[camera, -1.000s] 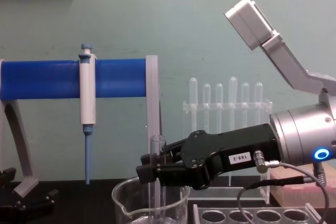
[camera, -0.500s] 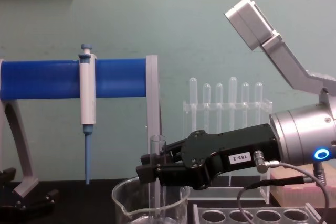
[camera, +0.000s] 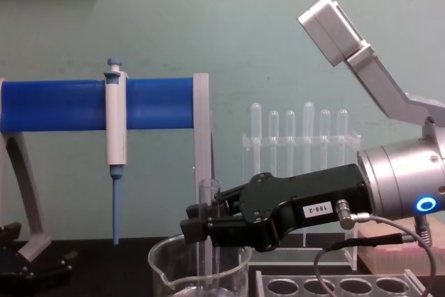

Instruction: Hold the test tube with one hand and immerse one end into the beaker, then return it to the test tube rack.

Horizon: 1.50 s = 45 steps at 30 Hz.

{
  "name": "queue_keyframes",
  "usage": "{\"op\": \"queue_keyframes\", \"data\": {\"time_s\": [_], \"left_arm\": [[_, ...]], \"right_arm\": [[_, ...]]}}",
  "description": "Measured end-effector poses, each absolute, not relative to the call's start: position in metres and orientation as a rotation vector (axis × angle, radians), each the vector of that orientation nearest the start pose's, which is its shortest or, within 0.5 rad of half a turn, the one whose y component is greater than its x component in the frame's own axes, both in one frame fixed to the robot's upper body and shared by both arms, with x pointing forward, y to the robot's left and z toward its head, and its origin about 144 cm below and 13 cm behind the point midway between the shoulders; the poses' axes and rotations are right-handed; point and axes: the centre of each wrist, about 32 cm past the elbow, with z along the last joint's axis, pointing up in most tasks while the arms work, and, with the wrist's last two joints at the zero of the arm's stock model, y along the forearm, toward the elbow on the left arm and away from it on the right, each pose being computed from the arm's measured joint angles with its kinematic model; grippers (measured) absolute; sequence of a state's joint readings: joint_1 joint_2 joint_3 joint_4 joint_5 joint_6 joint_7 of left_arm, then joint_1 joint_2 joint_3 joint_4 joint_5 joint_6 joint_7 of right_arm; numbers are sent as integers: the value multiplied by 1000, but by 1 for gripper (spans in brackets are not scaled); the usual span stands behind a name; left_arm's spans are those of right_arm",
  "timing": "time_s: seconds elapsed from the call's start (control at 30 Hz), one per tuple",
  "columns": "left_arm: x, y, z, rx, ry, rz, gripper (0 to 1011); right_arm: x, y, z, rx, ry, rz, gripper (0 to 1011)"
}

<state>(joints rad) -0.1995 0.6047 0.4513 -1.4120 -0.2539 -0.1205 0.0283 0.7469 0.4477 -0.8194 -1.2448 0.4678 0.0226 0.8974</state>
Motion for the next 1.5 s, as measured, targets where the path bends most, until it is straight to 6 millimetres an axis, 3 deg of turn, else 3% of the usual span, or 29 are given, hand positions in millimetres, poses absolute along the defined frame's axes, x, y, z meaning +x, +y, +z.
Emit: {"op": "queue_keyframes", "data": {"time_s": [1.5], "left_arm": [[489,310,1140,304,-285,1248,1000]], "right_arm": [[598,-197,1248,-280,-170,-170,241]]}}
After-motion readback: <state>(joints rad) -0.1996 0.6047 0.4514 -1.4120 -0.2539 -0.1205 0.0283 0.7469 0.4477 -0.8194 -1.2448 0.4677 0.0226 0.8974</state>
